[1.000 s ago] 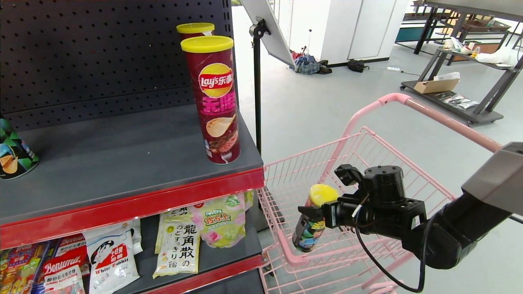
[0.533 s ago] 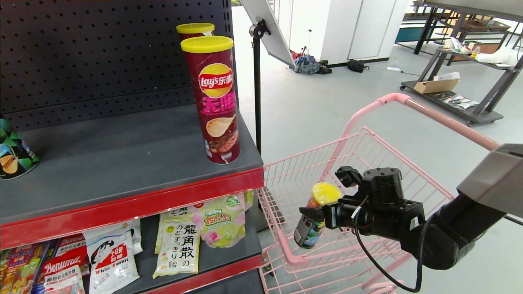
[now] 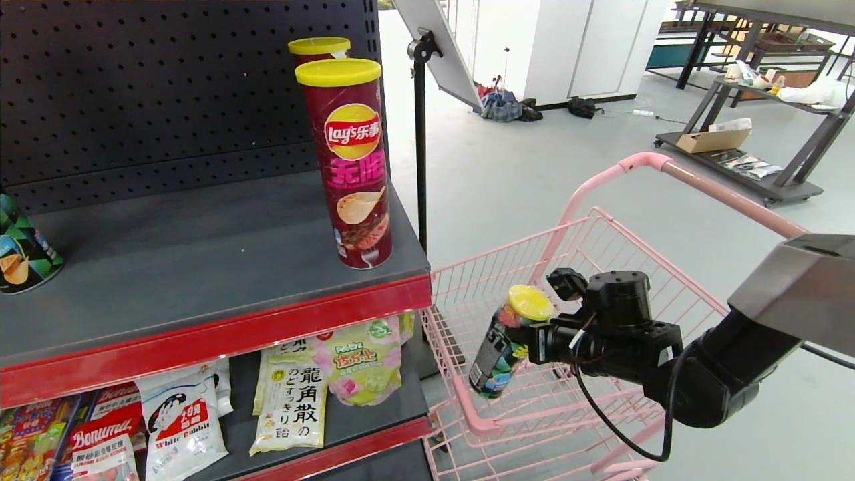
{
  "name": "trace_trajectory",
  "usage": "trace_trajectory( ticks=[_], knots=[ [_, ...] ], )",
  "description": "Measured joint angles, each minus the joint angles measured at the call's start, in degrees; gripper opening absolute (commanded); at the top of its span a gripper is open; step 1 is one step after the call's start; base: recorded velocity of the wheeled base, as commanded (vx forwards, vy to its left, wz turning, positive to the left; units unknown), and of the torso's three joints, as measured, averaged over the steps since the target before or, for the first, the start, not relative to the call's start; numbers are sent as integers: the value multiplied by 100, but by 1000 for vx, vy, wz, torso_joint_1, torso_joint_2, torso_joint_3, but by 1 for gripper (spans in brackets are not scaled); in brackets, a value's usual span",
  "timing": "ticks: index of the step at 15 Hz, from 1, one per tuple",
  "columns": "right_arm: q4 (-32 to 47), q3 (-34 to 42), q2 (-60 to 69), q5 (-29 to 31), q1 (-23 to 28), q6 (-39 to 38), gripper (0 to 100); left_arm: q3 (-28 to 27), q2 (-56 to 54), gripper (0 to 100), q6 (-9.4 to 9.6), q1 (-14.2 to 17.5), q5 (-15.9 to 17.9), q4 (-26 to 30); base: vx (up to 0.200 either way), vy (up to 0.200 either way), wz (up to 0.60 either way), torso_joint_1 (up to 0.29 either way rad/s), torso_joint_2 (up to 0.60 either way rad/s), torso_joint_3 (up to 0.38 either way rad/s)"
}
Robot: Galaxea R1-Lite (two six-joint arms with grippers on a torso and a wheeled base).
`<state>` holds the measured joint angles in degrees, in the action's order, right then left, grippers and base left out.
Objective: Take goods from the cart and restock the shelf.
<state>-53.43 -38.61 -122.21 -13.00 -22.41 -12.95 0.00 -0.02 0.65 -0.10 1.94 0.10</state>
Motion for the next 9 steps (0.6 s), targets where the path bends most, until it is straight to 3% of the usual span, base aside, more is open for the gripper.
trace_trajectory(
  ticks=[5,9],
  knots=[
    [-372,35,-124,33,4,-10,0,0,0,100,44,0,-5,0,0,0,0,0,0,0],
    [215,85,791,145,-57,127,0,0,0,100,41,0,-2,0,0,0,0,0,0,0]
  ],
)
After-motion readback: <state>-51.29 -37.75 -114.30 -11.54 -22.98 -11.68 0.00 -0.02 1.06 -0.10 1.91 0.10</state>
